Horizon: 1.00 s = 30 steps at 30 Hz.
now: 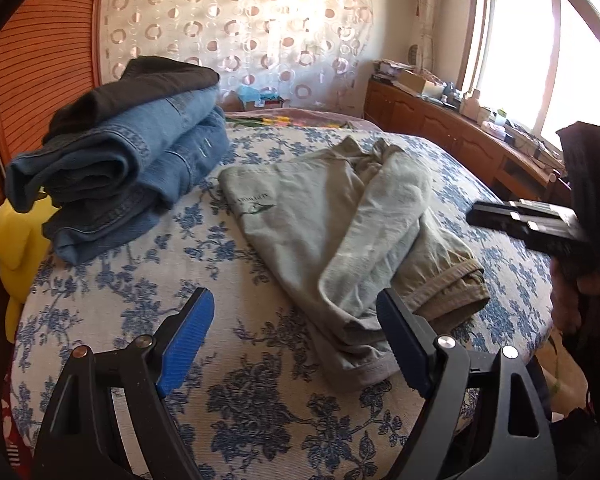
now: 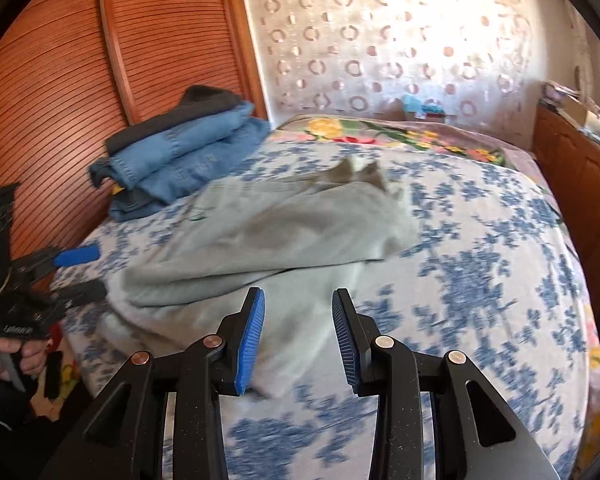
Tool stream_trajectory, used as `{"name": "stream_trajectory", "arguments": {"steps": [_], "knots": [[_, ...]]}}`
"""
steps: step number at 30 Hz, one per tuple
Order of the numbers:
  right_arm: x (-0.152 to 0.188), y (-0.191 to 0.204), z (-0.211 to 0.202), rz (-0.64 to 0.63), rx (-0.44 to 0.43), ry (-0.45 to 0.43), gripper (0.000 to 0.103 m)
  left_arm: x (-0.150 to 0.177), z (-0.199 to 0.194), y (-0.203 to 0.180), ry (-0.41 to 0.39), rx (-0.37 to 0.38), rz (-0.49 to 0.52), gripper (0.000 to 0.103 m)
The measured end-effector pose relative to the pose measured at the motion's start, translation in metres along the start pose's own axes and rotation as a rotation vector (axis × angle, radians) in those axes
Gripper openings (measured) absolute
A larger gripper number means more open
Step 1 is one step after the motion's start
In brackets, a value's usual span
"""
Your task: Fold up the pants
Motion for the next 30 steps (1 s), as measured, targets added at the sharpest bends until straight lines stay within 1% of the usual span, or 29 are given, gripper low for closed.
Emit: {"name": "stream_trajectory", "arguments": {"steps": [5,6,8,11,13,14,15,18,24,28,30], "knots": [[-0.017,-0.016,0.015,0.003,0.046,0.013,0.036,0.004,0.008,0.000,0.015,0.012,-0.001,0.082],[-0.020,-0.018,0.019,0.001,0.055,0.017,0.036,0.005,0.009,-0.001,0.019,0.015,0.000,0.077],[-0.027,-0.018,0.026,-0.007,0.062,0.023,0.036,0.006,0.011,-0.002,0.027,0.023,0.002,0.075],[-0.038,-0.020,0.035,-0.019,0.066,0.022,0.037,0.007,0.012,-0.004,0.029,0.032,0.005,0.067],[-0.048,-0.020,0.042,-0.029,0.068,0.015,0.037,0.009,0.012,-0.006,0.031,0.041,0.005,0.064],[-0.052,-0.019,0.045,-0.035,0.069,0.012,0.041,0.009,0.013,-0.007,0.032,0.043,0.006,0.061],[-0.058,-0.018,0.049,-0.045,0.074,0.011,0.043,0.010,0.013,-0.008,0.034,0.050,0.010,0.057],[-0.066,-0.022,0.064,-0.065,0.080,0.016,0.043,0.012,0.017,-0.011,0.047,0.056,0.022,0.055],[-0.071,-0.032,0.090,-0.053,0.044,0.073,0.043,0.015,0.019,-0.011,0.061,0.066,0.023,0.049],[-0.068,-0.038,0.095,-0.044,0.031,0.116,0.043,0.014,0.016,-0.012,0.051,0.070,0.024,0.045],[-0.066,-0.041,0.097,-0.039,0.016,0.138,0.031,0.014,0.014,-0.013,0.045,0.072,0.022,0.044]]}}
Point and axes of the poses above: each gripper's, at about its wrist camera, not at the fingertips, and z roughly the way its jaws point, y to its left, x to its underside, the point moved 4 cm from there along z, roughly the way its jaws point, and after that the axes turned 4 degrees about x, right-handed, at the moved point
